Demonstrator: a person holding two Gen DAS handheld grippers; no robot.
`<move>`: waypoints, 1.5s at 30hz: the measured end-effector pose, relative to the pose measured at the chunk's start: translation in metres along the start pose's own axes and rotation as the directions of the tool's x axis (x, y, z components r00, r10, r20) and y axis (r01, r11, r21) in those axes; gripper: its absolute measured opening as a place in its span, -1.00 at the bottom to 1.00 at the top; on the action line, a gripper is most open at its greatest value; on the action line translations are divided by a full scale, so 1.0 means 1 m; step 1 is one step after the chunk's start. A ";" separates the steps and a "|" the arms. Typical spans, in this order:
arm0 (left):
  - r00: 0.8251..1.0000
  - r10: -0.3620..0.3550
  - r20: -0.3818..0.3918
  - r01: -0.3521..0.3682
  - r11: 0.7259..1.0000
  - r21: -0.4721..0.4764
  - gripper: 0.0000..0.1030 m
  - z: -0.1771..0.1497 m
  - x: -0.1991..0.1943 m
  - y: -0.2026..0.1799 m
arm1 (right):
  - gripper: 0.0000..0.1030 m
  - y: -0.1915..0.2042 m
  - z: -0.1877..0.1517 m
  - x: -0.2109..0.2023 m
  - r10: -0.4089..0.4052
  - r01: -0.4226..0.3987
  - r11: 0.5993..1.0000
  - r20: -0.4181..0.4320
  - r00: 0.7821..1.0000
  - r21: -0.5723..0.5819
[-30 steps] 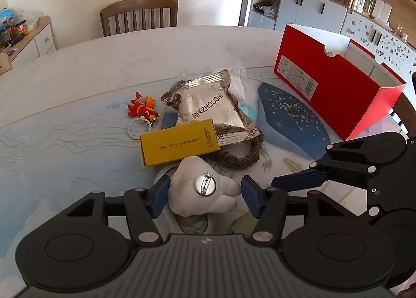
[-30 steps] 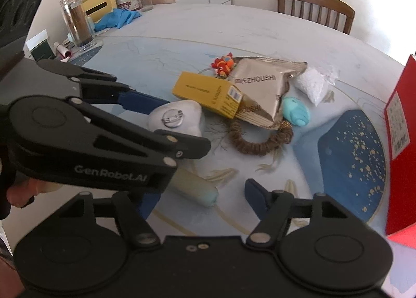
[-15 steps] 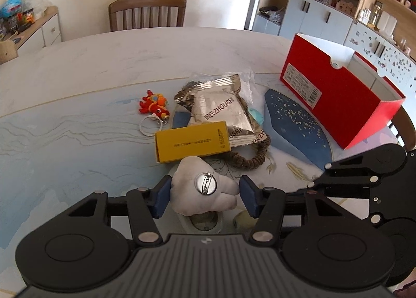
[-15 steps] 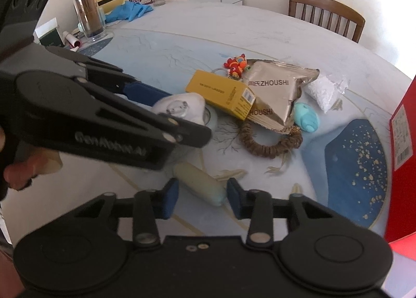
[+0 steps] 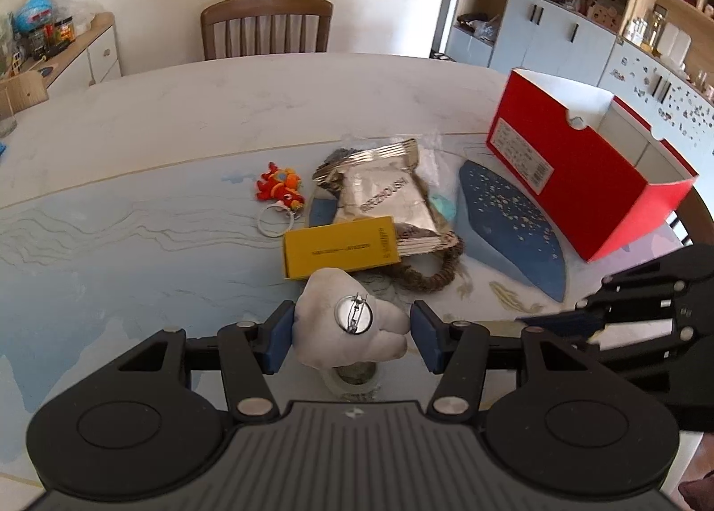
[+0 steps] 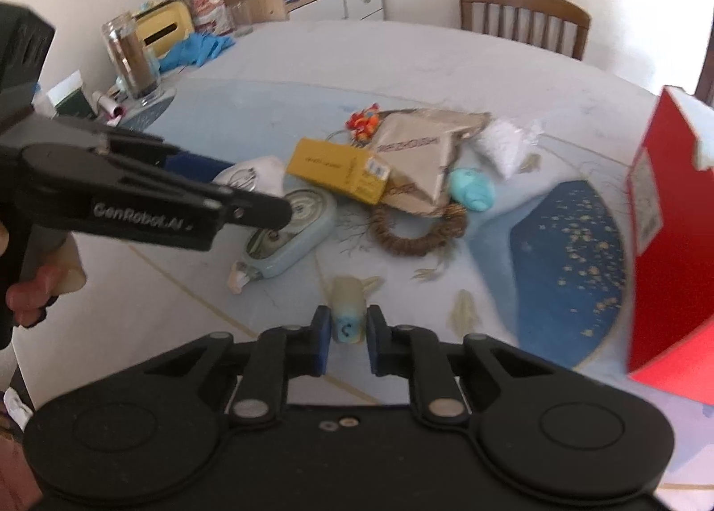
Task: Organize objects
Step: 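Carry the cream cylinder with the right tool while the left tool carries the white plush to the shoebox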
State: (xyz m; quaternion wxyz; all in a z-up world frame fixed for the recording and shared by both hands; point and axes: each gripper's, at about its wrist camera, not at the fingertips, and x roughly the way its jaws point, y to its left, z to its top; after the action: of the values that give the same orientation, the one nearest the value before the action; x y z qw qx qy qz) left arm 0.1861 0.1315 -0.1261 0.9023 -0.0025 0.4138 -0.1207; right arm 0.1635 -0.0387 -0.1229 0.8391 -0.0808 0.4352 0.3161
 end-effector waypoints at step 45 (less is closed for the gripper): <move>0.983 -0.179 0.032 0.166 0.954 0.248 0.08 0.131 0.026 -0.240 | -0.73 -0.212 -0.004 -0.182 -0.290 0.208 0.932 0.267 0.919 0.297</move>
State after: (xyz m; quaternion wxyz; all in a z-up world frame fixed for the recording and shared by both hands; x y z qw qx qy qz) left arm 0.2488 -0.1198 -0.0348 0.8926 0.0694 0.3695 -0.2489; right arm 0.2118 -0.2910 -0.0123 0.9332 0.0260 0.3238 0.1538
